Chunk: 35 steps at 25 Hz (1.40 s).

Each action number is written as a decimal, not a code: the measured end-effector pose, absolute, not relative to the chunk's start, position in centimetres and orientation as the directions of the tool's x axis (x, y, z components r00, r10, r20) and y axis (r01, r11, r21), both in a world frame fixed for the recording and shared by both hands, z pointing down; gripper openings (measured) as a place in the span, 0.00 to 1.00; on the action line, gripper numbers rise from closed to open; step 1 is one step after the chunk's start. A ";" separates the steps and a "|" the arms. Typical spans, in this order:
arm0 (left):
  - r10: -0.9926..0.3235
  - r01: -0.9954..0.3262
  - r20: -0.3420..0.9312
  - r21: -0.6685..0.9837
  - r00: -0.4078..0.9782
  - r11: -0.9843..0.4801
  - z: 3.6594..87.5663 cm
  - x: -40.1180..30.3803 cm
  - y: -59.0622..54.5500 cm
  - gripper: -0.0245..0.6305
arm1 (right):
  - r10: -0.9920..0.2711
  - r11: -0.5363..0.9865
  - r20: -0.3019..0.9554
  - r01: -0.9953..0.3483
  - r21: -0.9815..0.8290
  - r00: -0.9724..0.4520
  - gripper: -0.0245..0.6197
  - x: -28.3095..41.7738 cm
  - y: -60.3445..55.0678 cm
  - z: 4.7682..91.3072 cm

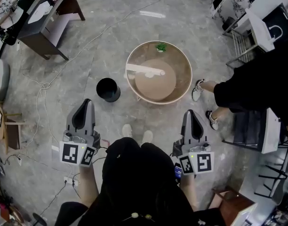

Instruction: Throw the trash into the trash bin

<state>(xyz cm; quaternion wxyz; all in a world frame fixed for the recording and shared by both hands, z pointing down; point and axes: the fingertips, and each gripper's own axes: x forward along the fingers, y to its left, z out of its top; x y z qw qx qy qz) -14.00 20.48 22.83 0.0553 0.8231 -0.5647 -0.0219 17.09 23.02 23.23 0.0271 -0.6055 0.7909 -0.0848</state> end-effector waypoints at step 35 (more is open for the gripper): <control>-0.938 -0.954 0.197 0.152 0.284 -0.257 29.3 -13.9 5.2 0.06 | -0.608 0.476 0.692 -0.876 -0.076 -0.390 0.35 13.8 4.4 52.8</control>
